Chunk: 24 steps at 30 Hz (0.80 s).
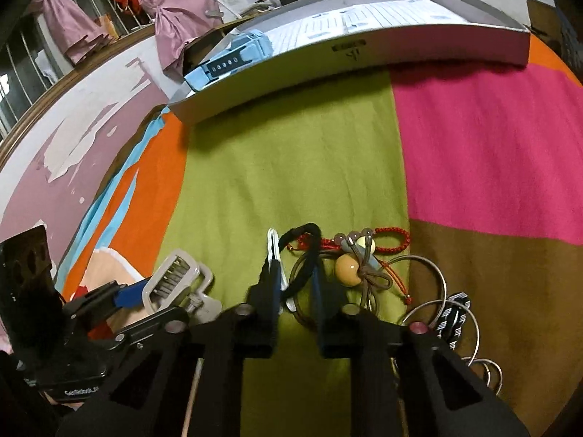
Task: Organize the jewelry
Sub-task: 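Grasp the white hair clip with the left tool while the right tool grasps the black hair tie, then carry the hair clip and hair tie into the tray with both tools and release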
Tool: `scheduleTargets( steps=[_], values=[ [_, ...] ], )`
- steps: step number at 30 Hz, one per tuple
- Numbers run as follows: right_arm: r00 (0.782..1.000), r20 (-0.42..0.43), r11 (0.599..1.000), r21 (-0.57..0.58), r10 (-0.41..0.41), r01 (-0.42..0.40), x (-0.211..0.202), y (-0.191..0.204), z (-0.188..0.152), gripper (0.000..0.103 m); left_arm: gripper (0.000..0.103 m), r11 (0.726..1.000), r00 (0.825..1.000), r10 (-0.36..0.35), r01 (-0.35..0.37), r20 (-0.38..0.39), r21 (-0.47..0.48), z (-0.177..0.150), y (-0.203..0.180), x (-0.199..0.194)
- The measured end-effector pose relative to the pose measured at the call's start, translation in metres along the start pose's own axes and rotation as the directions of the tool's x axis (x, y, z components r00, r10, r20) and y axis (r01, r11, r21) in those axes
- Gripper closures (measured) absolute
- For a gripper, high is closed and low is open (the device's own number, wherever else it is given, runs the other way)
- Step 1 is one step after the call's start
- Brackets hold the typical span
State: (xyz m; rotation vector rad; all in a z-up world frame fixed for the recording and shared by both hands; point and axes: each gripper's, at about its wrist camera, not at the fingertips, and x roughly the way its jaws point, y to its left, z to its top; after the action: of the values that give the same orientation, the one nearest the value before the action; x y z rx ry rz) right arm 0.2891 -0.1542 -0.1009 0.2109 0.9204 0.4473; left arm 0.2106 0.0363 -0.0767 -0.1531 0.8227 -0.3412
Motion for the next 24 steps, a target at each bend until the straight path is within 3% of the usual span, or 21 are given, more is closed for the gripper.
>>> scheduleTargets(
  steps=[5, 8, 15, 24],
  values=[
    [0.999, 0.048, 0.999, -0.04, 0.013, -0.011, -0.012, 0.01, -0.004, 0.098, 0.049, 1.0, 1.0, -0.012, 0.012, 0.02, -0.005, 0.0, 0.002, -0.007],
    [0.996, 0.082, 0.997, -0.079, 0.02, -0.013, -0.024, 0.019, -0.001, 0.098, 0.058, 1.0, 1.0, -0.02, 0.02, 0.015, 0.0, -0.002, 0.003, -0.01],
    [0.991, 0.129, 0.994, -0.108, 0.03, -0.016, -0.05, 0.024, 0.007, 0.098, 0.058, 1.0, 1.0, -0.023, 0.023, 0.015, 0.021, -0.005, -0.005, -0.011],
    [0.98, 0.195, 0.988, -0.154, 0.026, 0.004, -0.093, 0.017, 0.022, 0.098, 0.058, 0.994, 0.99, -0.065, 0.075, 0.123, -0.078, 0.013, -0.003, -0.039]
  ],
)
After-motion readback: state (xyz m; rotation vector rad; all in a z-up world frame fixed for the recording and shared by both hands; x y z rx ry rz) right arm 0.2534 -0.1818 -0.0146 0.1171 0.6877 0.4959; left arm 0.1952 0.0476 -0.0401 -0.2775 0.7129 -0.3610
